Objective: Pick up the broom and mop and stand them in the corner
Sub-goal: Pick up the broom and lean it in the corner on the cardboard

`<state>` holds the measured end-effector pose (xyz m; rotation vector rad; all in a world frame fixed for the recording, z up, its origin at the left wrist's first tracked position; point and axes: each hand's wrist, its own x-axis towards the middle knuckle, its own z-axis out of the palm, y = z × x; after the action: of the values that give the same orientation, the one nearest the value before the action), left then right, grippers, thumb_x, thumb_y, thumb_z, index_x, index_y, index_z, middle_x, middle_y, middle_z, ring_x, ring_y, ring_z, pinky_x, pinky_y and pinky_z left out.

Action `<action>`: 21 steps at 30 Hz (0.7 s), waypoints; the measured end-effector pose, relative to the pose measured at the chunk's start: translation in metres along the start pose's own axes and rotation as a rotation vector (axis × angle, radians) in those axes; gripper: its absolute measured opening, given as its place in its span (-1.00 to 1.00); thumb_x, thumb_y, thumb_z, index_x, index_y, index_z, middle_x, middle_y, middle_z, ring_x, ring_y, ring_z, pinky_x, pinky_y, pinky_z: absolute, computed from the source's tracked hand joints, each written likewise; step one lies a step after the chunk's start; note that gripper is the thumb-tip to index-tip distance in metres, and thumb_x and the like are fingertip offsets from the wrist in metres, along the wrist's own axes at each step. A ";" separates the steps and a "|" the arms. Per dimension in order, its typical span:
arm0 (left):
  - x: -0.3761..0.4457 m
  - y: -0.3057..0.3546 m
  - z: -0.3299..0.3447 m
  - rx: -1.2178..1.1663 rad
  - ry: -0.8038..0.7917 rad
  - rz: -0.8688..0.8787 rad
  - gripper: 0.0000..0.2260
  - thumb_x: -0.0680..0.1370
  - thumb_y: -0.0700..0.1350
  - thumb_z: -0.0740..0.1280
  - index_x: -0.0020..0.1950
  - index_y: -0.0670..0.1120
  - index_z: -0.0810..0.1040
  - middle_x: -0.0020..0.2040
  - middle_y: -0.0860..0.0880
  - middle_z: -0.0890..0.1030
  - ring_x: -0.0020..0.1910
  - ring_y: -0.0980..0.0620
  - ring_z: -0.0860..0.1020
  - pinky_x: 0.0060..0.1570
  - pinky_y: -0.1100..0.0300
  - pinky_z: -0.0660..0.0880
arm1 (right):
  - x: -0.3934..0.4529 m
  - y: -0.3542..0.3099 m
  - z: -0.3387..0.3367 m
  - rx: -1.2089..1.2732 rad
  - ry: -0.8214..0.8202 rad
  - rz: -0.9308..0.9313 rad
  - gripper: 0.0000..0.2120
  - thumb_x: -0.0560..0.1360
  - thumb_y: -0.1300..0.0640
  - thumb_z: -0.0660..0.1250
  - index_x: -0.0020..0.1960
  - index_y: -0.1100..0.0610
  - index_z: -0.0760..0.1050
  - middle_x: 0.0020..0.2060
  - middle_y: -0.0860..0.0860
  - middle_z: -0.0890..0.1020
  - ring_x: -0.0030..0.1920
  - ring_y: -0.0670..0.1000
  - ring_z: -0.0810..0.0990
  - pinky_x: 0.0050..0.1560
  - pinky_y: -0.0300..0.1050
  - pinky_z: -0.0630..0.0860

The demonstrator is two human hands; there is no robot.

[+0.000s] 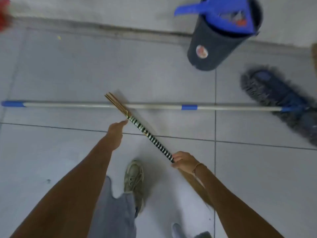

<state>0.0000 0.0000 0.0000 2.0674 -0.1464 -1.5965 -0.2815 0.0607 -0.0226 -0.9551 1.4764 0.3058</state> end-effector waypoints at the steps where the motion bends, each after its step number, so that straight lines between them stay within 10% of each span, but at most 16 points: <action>1: 0.032 -0.013 0.005 -0.053 0.005 -0.033 -0.72 0.57 -0.15 0.32 0.26 -0.22 0.48 -0.13 -0.14 0.43 -0.20 -0.05 0.45 -0.12 0.26 0.41 | 0.033 0.012 0.004 -0.016 0.027 -0.010 -0.48 0.38 0.19 0.47 0.30 0.17 0.43 0.26 0.16 0.53 0.25 0.10 0.50 0.26 -0.12 0.44; 6: 0.165 -0.088 0.049 -0.120 -0.048 -0.156 -0.72 0.58 -0.11 0.31 0.28 -0.14 0.48 0.17 -0.10 0.49 0.13 -0.04 0.52 0.38 0.11 0.35 | 0.158 0.046 0.045 -0.202 0.164 -0.060 -0.38 0.33 -0.01 0.50 0.31 0.13 0.39 0.22 0.09 0.49 0.23 0.10 0.49 0.21 -0.08 0.42; 14: 0.135 -0.031 0.092 -0.298 -0.134 0.008 -0.92 0.53 -0.25 0.33 -0.14 -0.16 0.47 -0.27 -0.10 0.51 -0.32 0.01 0.49 -0.15 0.14 0.52 | 0.154 0.014 0.064 -0.100 0.235 -0.074 -0.89 0.44 0.04 0.34 -0.17 0.08 0.51 -0.28 0.06 0.61 -0.25 0.06 0.56 -0.26 -0.17 0.52; 21: -0.054 0.130 0.084 -0.342 -0.384 0.226 -0.83 0.46 -0.15 0.44 -0.30 -0.08 0.51 -0.46 -0.02 0.47 -0.49 0.01 0.47 -0.30 0.13 0.53 | -0.012 -0.084 -0.020 0.299 0.375 -0.047 -0.73 0.30 0.08 0.47 -0.48 0.04 0.44 -0.56 -0.11 0.48 -0.48 -0.09 0.43 -0.50 -0.29 0.36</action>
<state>-0.0655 -0.1185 0.0923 1.4240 -0.2162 -1.7204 -0.2383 -0.0008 0.0214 -0.8302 1.7767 -0.1366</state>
